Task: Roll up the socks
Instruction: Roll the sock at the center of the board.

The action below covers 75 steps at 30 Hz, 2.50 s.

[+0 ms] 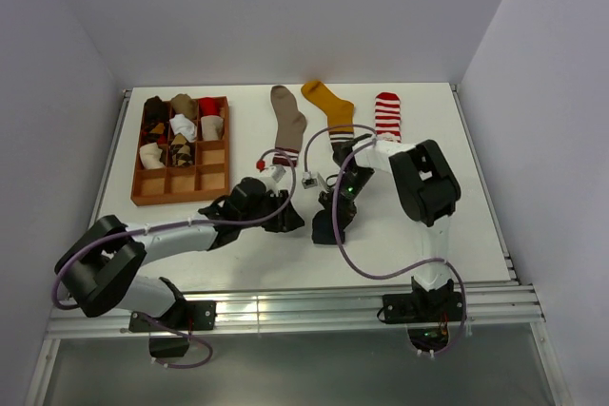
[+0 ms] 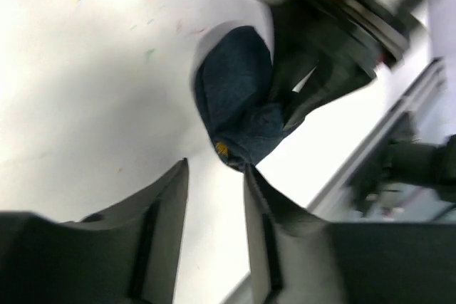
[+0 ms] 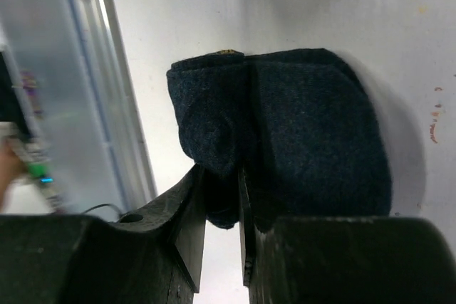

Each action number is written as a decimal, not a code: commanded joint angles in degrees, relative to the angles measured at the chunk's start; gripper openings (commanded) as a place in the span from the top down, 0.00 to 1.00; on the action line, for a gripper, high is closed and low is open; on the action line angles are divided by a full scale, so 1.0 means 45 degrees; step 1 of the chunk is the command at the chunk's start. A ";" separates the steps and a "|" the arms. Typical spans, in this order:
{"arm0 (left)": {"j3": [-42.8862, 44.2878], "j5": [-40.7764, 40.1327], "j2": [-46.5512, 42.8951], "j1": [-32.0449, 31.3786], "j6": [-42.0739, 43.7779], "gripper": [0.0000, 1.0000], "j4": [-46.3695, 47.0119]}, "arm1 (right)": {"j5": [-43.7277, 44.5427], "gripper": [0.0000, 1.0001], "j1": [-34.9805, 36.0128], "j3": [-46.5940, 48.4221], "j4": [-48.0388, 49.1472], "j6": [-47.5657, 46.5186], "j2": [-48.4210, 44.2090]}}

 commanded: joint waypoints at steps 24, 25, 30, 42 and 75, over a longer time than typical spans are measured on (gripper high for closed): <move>0.1863 0.1088 0.3495 -0.2485 0.5333 0.50 0.2708 | 0.0952 0.78 -0.0285 0.1527 -0.1628 -0.0061 0.2603; 0.1921 0.1108 0.3592 -0.2485 0.5294 0.51 0.2573 | 0.0991 0.78 -0.0304 0.1527 -0.1627 -0.0041 0.2584; 0.2214 0.1265 0.4510 -0.2485 0.4865 0.63 0.2280 | 0.1070 0.78 -0.0285 0.1411 -0.1238 0.0329 0.2467; 0.2956 0.0796 0.5624 -0.2524 0.2073 1.00 -0.0258 | 0.2534 0.43 -0.0693 -0.0855 0.3332 0.3121 -0.1514; 0.7662 0.4409 0.8651 -0.0454 0.0605 1.00 -0.6470 | 0.3039 0.42 -0.1031 -0.8078 0.6534 0.0563 -1.1516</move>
